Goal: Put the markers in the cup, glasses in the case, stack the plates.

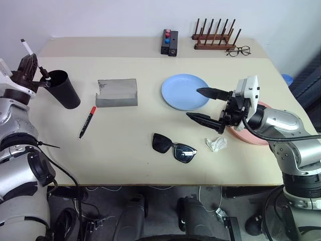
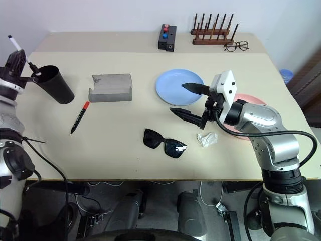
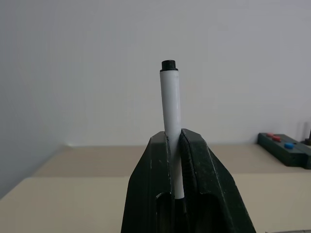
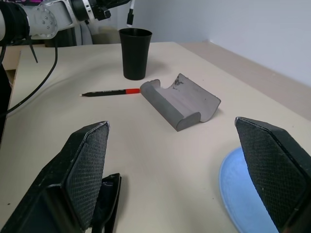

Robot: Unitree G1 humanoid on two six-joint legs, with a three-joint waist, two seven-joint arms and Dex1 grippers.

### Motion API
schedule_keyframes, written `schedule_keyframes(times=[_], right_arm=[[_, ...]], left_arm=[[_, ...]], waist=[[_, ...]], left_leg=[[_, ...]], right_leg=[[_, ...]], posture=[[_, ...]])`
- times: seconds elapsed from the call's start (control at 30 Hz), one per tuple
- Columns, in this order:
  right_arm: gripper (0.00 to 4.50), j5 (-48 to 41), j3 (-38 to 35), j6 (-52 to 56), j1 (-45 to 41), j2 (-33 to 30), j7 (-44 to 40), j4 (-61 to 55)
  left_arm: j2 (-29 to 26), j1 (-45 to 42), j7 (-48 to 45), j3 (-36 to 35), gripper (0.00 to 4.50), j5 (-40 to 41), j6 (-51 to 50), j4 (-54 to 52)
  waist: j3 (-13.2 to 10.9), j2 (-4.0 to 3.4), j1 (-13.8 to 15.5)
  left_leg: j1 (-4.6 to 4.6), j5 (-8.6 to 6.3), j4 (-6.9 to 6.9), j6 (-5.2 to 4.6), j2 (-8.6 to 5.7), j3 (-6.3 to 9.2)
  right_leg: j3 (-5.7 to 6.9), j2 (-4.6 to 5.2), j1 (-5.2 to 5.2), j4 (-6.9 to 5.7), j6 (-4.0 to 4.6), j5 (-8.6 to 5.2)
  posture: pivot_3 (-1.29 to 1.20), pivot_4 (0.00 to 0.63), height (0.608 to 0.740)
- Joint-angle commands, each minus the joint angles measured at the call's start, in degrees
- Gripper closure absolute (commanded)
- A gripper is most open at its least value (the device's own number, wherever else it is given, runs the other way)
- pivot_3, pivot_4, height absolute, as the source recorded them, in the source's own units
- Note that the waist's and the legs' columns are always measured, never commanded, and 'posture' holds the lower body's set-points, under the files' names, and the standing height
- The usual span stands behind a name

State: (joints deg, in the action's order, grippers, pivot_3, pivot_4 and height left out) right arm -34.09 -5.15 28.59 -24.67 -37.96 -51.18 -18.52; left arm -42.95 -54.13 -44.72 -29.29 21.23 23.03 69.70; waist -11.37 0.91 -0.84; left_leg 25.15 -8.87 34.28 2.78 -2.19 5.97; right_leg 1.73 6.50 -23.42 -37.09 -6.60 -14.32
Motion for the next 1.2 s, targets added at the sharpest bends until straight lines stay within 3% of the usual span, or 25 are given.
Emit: schedule_keyframes(times=[0.03, 0.1, 0.27, 0.33, 0.53, 0.67, 0.8, 0.9, 1.0, 1.2], right_arm=[[0.26, -1.1, -1.9, 0.1, -0.3, -0.9, 0.3, -2.5], [0.26, -1.1, -2.0, 0.2, -0.4, -1.0, 0.4, -2.5], [0.26, -1.0, -2.0, 0.5, -0.4, -1.0, 0.5, -2.6], [0.26, -0.8, -1.9, 0.4, -0.5, -0.9, 0.6, -2.5], [0.26, -0.6, -1.5, 0.1, -1.0, -0.6, 0.6, -2.0], [0.26, -0.3, -1.4, -0.1, -1.3, -0.4, 0.7, -1.6], [0.26, -0.1, -1.4, -0.3, -1.0, -0.4, 0.7, -1.3], [0.26, 0.0, -1.3, -0.7, -1.3, -0.3, 0.5, -0.7], [0.26, 0.0, -1.2, -1.6, -2.6, -0.4, -1.1, 1.1], [0.26, -0.8, -0.8, -2.0, -3.9, 0.1, -2.6, 2.3]], left_arm=[[-0.4, 0.0, 0.5, 0.0, 4.13, -0.3, 0.8, -0.3], [-0.2, -0.1, -0.2, -0.5, 3.36, 0.5, 0.0, -0.3], [-0.5, -0.3, -0.1, -0.1, 0.82, 0.2, 0.6, -0.7], [-0.6, -0.7, -0.7, 0.0, 0.1, 0.3, 0.4, -1.1], [-1.1, -2.2, -2.0, 0.1, 0.1, 1.1, -2.9, -2.7], [-1.7, -2.5, -2.8, 2.9, 0.1, 0.2, -12.5, -6.9], [-2.9, 0.7, -5.3, 5.9, 0.1, 2.8, -30.8, -22.0], [-4.9, 5.4, -1.1, 9.5, 0.1, 1.0, -43.2, -36.5], [-6.8, 6.8, 0.3, 10.5, 0.1, 4.6, -57.7, -47.5], [-6.3, 7.4, 7.4, 10.8, 0.1, 8.0, -79.9, -58.4]], waist=[[0.0, 0.0, 0.0], [0.0, 0.0, 0.0], [0.0, 0.0, 0.0], [0.0, 0.0, 0.0], [0.0, 0.0, 0.0], [0.0, 0.0, 0.0], [0.0, 0.03, -0.2], [0.0, 0.02, -0.5], [0.0, 0.02, -0.4], [0.0, 0.02, -0.2]], left_leg=[[0.0, 0.0, 0.0, 0.0, 0.0, 0.0], [0.0, 0.0, 0.0, 0.0, 0.0, 0.0], [0.0, 0.0, 0.0, 0.0, 0.0, 0.0], [0.0, 0.0, 0.0, 0.0, 0.0, 0.0], [0.0, 0.0, 0.0, 0.0, 0.0, 0.0], [0.0, 0.0, 0.0, 0.0, 0.0, 0.0], [0.01, 0.0, 0.01, 0.0, 0.0, 0.01], [0.01, 0.0, -0.01, 0.0, 0.01, 0.02], [-0.02, 0.0, -0.03, 0.0, 0.03, 0.04], [-0.02, 0.0, -0.02, 0.01, 0.03, 0.06]], right_leg=[[0.0, 0.0, 0.0, 0.0, 0.0, 0.0], [0.0, 0.0, 0.0, 0.0, 0.0, 0.0], [0.0, 0.0, 0.0, 0.0, 0.0, 0.0], [0.0, 0.0, 0.0, 0.0, 0.0, 0.0], [0.0, 0.0, 0.0, 0.0, 0.0, 0.0], [0.0, 0.0, 0.01, 0.0, 0.0, 0.0], [0.0, 0.0, 0.01, 0.0, 0.0, 0.0], [-0.02, 0.0, 0.0, 0.0, 0.0, 0.0], [-0.03, -0.03, 0.0, -0.02, 0.01, -0.01], [-0.03, -0.04, 0.01, 0.01, 0.01, -0.02]], posture=[[0.0, 0.15, 0.74], [0.0, 0.15, 0.74], [0.0, 0.15, 0.74], [0.0, 0.15, 0.74], [0.0, 0.15, 0.74], [0.0, 0.15, 0.74], [0.0, 0.15, 0.74], [0.0, 0.15, 0.74], [0.0, 0.15, 0.74], [0.0, 0.15, 0.74]])
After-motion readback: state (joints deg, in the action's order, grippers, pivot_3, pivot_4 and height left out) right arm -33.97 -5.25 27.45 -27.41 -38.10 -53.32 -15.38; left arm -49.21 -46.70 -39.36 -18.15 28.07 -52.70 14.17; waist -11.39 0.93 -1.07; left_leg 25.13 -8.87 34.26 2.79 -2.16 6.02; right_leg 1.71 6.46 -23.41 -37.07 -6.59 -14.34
